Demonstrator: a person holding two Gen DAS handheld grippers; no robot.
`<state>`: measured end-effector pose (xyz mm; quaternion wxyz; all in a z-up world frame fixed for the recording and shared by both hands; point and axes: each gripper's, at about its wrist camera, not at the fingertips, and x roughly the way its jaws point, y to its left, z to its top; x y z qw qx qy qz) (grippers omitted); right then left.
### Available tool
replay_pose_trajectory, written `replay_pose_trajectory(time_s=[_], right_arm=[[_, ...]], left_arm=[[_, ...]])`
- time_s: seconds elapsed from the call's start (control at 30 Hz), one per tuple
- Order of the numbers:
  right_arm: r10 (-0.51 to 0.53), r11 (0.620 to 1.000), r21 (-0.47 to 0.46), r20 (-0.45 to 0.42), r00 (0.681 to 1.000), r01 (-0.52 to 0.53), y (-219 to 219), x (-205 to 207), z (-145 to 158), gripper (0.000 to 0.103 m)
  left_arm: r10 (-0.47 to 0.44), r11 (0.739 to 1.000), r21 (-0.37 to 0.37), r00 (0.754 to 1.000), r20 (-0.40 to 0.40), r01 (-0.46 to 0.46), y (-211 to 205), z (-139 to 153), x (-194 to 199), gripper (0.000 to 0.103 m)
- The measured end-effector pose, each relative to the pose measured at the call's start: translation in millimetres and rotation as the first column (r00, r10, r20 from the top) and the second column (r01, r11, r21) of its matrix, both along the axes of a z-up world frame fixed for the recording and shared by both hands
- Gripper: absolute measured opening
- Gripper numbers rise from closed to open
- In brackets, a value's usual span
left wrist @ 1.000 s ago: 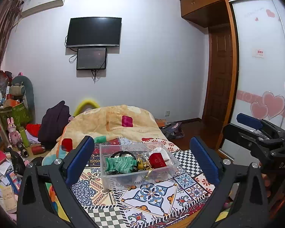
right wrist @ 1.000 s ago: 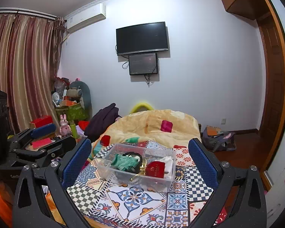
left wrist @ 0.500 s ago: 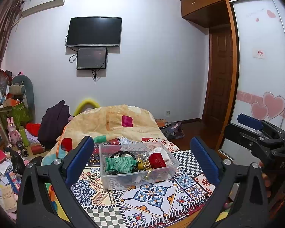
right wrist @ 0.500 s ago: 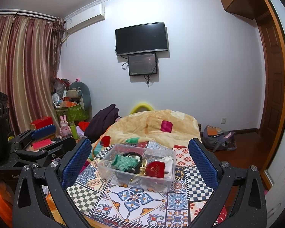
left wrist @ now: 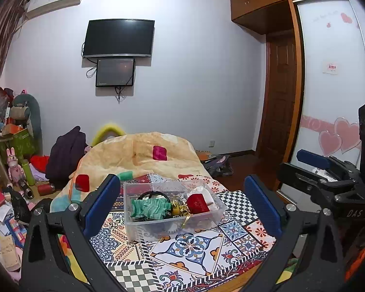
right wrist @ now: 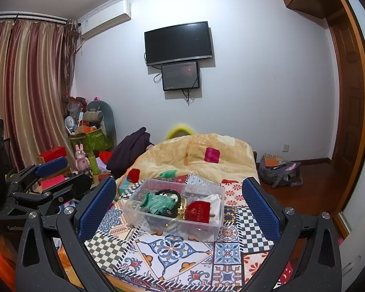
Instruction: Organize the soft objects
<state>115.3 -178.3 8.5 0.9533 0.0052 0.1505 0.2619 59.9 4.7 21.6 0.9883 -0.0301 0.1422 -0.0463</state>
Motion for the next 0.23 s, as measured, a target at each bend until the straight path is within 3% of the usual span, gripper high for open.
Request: replay_pose_trajectory(time_s=[0.23], right_arm=[[-0.003, 1.000, -0.006, -0.006, 1.000, 0.003, -0.3, 1.9, -1.2, 0.103]], left_arm=[[0.013, 1.000, -0.007, 1.000, -0.004, -0.013, 1.7, 0.3, -0.1, 0.103]])
